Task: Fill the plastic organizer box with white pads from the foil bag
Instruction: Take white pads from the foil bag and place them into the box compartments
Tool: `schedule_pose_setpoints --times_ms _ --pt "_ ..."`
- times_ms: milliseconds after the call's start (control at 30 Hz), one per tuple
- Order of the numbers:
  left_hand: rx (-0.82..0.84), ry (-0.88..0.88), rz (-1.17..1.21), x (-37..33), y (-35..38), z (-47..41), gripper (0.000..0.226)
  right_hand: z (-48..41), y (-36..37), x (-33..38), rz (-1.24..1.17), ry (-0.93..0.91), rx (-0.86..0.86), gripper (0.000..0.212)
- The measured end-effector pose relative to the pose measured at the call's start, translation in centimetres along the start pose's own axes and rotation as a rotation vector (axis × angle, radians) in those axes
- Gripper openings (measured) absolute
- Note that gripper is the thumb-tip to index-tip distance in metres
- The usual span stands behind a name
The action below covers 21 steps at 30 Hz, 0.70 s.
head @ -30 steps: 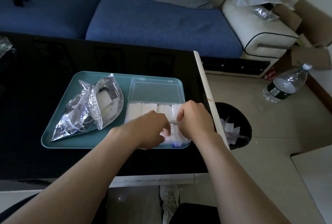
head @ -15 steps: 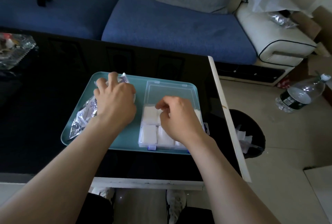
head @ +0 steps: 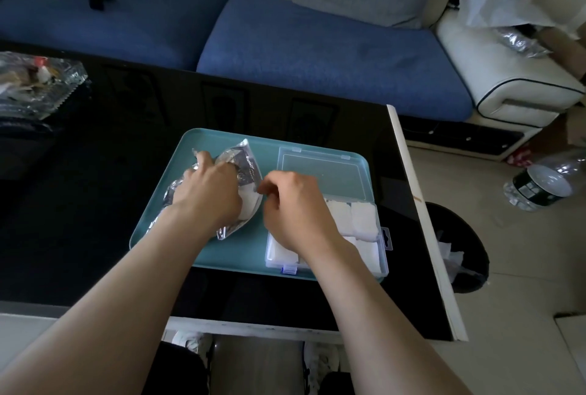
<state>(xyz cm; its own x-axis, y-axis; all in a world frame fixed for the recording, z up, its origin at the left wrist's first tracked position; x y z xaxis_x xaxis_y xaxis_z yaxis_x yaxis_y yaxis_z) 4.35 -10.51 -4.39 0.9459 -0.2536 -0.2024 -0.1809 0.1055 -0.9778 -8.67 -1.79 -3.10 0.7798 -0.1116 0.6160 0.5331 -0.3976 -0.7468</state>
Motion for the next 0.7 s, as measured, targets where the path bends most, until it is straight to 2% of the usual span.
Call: schedule_pose_setpoints --times_ms 167,367,700 --pt "0.114 0.049 -0.055 -0.1 0.6 0.2 0.043 -0.1 0.8 0.3 0.0 0.015 0.019 0.038" --pt "0.135 0.098 -0.152 -0.2 1.6 0.6 0.055 -0.1 0.5 0.2 -0.012 0.046 0.008 0.035" --pt "0.093 0.054 -0.159 -0.9 2.4 0.9 0.045 0.3 -0.4 -0.1 -0.016 0.056 0.034 0.031"
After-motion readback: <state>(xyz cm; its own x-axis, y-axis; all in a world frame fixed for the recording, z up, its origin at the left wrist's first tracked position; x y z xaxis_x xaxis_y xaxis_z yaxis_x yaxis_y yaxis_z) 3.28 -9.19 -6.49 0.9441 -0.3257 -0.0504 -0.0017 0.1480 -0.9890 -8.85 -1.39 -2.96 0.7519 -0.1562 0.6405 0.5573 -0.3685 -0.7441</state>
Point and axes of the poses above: each hand's wrist, its own z-axis away from the middle knuckle, its own y-axis out of the palm, x = y × z, the point moved 3 cm from there along -z, towards the middle knuckle, and after that the axes turned 12 degrees about -x, right-handed, at the moved point
